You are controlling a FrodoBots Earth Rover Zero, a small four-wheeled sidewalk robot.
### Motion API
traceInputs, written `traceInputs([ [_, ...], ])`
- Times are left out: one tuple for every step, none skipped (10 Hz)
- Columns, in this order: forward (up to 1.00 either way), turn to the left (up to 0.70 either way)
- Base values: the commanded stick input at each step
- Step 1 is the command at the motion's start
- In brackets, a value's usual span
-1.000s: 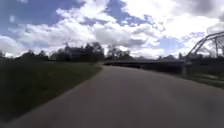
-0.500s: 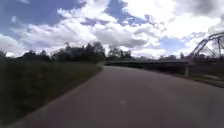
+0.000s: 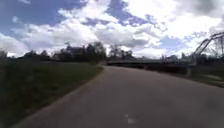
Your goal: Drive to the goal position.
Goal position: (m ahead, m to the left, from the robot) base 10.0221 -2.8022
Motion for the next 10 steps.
traceInputs([
  [1.0,0.0],
  [1.0,0.0],
  [1.0,0.0],
  [1.0,0.0],
  [1.0,0.0],
  [1.0,0.0],
  [1.0,0.0],
  [1.0,0.0],
  [1.0,0.0],
  [1.0,-0.03],
])
